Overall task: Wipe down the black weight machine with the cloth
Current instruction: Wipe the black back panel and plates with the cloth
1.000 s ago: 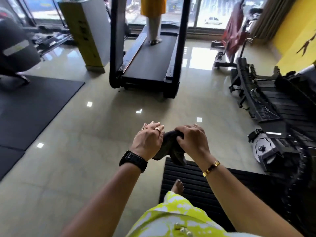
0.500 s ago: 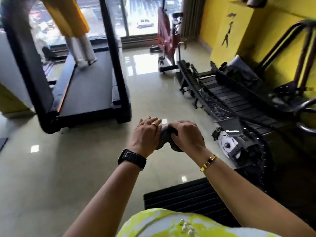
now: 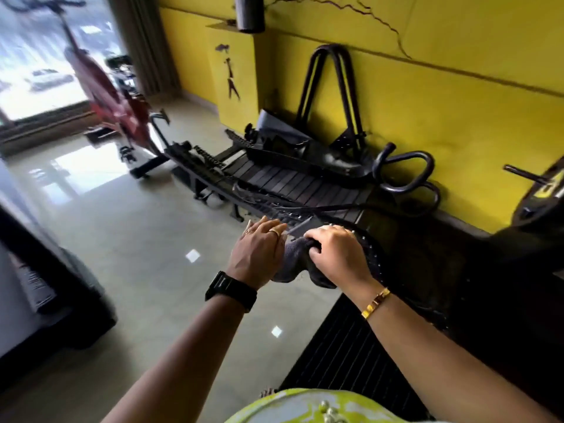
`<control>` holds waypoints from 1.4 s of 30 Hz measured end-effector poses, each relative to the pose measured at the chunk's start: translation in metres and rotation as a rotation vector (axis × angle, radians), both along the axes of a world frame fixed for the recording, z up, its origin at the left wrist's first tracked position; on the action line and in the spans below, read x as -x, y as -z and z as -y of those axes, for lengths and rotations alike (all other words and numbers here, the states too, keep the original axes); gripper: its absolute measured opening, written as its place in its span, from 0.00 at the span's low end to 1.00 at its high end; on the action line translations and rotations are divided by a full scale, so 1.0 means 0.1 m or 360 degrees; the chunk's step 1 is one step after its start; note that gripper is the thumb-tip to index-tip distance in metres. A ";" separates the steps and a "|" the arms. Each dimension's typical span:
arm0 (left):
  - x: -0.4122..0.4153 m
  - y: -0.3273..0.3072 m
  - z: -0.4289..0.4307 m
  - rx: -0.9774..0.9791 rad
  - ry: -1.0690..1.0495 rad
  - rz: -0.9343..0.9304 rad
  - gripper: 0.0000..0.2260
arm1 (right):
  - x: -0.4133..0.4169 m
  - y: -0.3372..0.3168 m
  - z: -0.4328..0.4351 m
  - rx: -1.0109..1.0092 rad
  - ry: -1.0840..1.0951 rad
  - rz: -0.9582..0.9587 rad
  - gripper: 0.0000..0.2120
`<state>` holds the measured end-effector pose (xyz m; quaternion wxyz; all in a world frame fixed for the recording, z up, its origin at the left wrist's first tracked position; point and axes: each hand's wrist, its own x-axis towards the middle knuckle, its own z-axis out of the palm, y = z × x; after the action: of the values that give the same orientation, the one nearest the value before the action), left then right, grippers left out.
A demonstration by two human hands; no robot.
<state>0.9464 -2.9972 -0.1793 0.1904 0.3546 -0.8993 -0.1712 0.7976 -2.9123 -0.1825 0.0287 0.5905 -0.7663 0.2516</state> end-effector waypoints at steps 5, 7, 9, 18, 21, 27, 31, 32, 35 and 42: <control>0.44 -0.02 0.47 -0.0009 0.0249 0.0026 0.22 | 0.30 -0.03 0.15 0.0038 0.0294 0.0073 0.14; 0.64 -0.01 0.55 -0.0019 0.0345 0.0058 0.24 | 0.41 -0.04 0.12 0.0064 0.0412 0.0118 0.14; 0.89 -0.02 0.59 -0.0031 0.0464 0.0058 0.26 | 0.55 -0.03 0.06 0.0099 0.0539 0.0133 0.14; 2.29 0.10 0.40 0.0019 0.0952 0.0144 0.22 | 1.49 0.00 -0.33 0.0181 0.0911 0.0119 0.12; 2.87 0.14 0.31 0.0032 0.1040 0.0154 0.24 | 1.95 0.03 -0.45 0.0184 0.0998 0.0101 0.13; 3.88 0.02 0.11 0.0124 0.1257 0.0184 0.31 | 2.82 -0.03 -0.64 0.0232 0.1153 0.0171 0.17; 4.44 -0.05 -0.07 0.0109 0.1325 0.0202 0.25 | 3.27 -0.04 -0.79 0.0184 0.1177 0.0135 0.17; 4.56 -0.05 -0.10 0.0106 0.1340 0.0198 0.24 | 3.37 -0.05 -0.81 0.0190 0.1193 0.0126 0.16; 4.93 -0.10 -0.23 0.0072 0.1406 0.0143 0.25 | 3.64 -0.07 -0.89 0.0206 0.1322 0.0152 0.14; 5.70 -0.25 -0.39 0.0137 0.1593 0.0058 0.25 | 4.19 -0.18 -1.08 0.0325 0.1599 0.0088 0.13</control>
<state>0.3760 -2.9577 -0.1541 0.0835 -0.1252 -0.9685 -0.1981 0.3785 -2.8044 -0.1644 0.1834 0.1368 -0.9274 0.2958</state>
